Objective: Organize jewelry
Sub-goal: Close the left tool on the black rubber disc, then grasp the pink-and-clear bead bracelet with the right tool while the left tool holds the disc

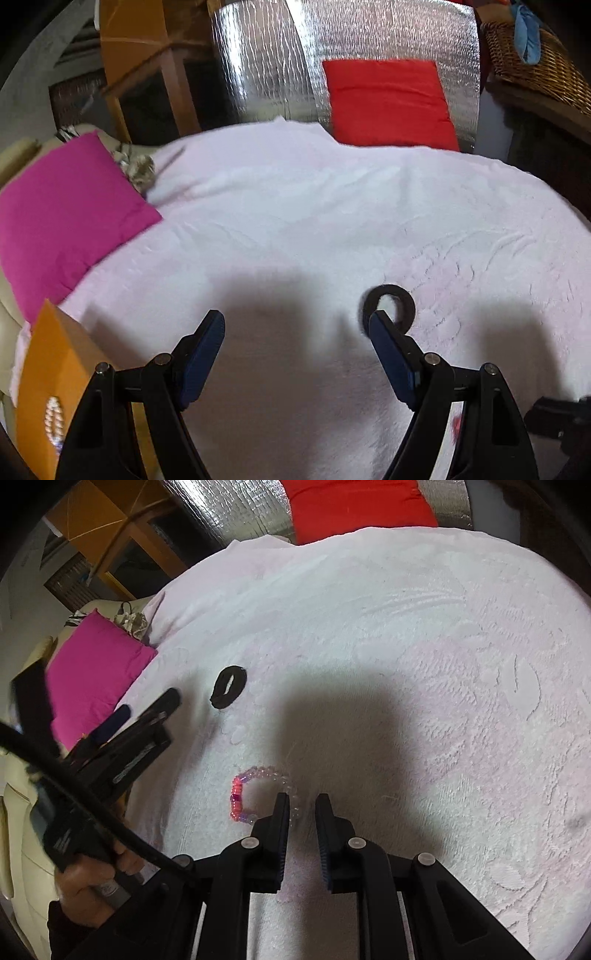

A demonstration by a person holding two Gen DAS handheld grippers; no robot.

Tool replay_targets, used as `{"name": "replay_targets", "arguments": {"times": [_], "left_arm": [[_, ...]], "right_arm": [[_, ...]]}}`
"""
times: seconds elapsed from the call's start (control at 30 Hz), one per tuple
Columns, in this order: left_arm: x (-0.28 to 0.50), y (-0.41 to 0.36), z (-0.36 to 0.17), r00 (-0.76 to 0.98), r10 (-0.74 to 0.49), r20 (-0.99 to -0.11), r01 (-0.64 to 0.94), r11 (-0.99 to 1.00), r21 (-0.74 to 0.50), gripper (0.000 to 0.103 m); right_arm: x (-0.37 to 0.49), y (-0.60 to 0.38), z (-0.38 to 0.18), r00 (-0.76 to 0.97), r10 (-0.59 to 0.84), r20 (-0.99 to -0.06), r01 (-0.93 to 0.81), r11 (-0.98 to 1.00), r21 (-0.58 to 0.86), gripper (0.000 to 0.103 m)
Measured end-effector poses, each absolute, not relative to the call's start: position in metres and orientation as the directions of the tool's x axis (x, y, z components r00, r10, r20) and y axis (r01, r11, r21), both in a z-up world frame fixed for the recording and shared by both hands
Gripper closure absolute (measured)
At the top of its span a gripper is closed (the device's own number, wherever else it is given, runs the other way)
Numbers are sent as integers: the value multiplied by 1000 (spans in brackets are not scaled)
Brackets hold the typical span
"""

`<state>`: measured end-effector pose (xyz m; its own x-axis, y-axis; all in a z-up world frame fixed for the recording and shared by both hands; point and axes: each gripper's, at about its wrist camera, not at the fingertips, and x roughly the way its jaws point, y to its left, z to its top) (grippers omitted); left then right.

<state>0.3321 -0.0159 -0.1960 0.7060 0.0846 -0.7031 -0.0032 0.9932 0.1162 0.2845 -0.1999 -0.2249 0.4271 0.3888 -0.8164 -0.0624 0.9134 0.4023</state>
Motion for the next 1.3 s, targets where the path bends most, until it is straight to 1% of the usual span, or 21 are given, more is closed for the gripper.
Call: {"name": "replay_targets", "arguments": {"times": [0.2, 0.3, 0.37, 0.43, 0.47, 0.53, 0.57, 0.63, 0.7, 0.8, 1.1, 1.3], "left_arm": [[349, -21, -209, 660, -25, -751, 29, 1000, -8, 22], [354, -21, -213, 647, -45, -761, 30, 999, -33, 22], [357, -22, -216, 633, -75, -771, 43, 997, -62, 28], [359, -24, -219, 623, -99, -776, 65, 995, -74, 43], [360, -25, -219, 620, -103, -778, 72, 995, -75, 46], [362, -25, -222, 613, -124, -780, 81, 992, -94, 60], [362, -24, -223, 607, -143, -782, 87, 990, -114, 64], [362, -24, -223, 601, -166, -782, 100, 986, -133, 81], [362, -25, -222, 594, -184, -783, 118, 983, -141, 90], [356, -25, -219, 594, -186, -783, 133, 982, -132, 93], [335, -10, -216, 537, -234, -810, 154, 972, -179, 94], [306, -10, -209, 518, -227, -825, 213, 968, -132, 94]], "right_arm": [[284, -203, -231, 414, 392, -821, -55, 911, 408, 85], [284, -205, -232, 412, 397, -820, -51, 909, 414, 85], [284, -206, -233, 410, 398, -821, -53, 909, 414, 85], [284, -206, -234, 409, 397, -821, -56, 909, 412, 85], [284, -206, -234, 409, 397, -821, -56, 910, 411, 85], [285, -205, -234, 410, 395, -822, -57, 911, 409, 86], [285, -205, -234, 411, 394, -822, -58, 911, 408, 86], [285, -205, -234, 411, 393, -823, -60, 912, 406, 86], [286, -206, -234, 411, 394, -822, -60, 912, 406, 86], [285, -205, -234, 410, 393, -823, -61, 912, 405, 86], [287, -205, -235, 410, 386, -826, -58, 915, 399, 85], [289, -200, -235, 416, 372, -830, -57, 921, 385, 85]]}}
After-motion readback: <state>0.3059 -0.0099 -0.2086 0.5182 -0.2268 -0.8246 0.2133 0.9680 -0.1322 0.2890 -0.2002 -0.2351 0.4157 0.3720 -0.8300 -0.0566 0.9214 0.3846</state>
